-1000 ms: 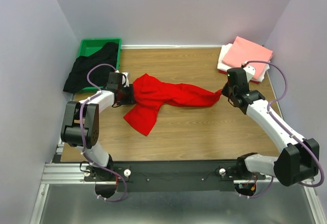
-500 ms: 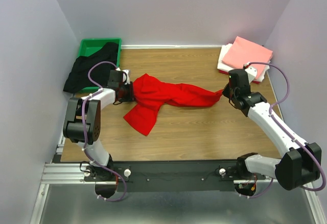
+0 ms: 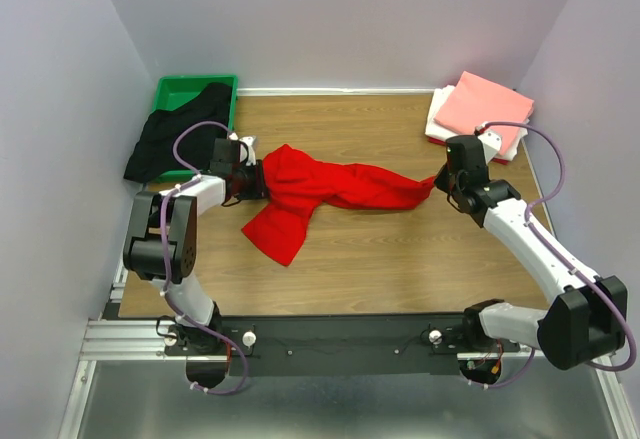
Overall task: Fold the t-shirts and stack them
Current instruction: Flatten the tshirt out
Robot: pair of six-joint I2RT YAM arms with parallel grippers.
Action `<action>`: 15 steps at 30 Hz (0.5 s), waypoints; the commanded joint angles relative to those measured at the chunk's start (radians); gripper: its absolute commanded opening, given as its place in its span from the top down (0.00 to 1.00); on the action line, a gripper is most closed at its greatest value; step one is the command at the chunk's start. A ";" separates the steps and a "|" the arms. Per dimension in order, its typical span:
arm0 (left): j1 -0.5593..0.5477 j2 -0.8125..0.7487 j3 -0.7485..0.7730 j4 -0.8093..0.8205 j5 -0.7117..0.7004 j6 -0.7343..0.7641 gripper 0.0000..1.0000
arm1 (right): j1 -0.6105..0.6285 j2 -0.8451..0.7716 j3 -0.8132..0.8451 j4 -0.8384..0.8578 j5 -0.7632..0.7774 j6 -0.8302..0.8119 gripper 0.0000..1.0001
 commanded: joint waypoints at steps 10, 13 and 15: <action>0.003 0.069 0.036 0.064 0.053 -0.019 0.84 | -0.007 0.024 0.007 -0.012 -0.001 0.007 1.00; 0.003 0.070 0.044 0.052 0.048 -0.018 0.97 | -0.007 0.030 0.010 -0.012 -0.004 0.008 1.00; 0.003 0.056 0.045 0.027 0.030 -0.016 1.00 | -0.007 0.028 0.011 -0.012 -0.004 0.007 1.00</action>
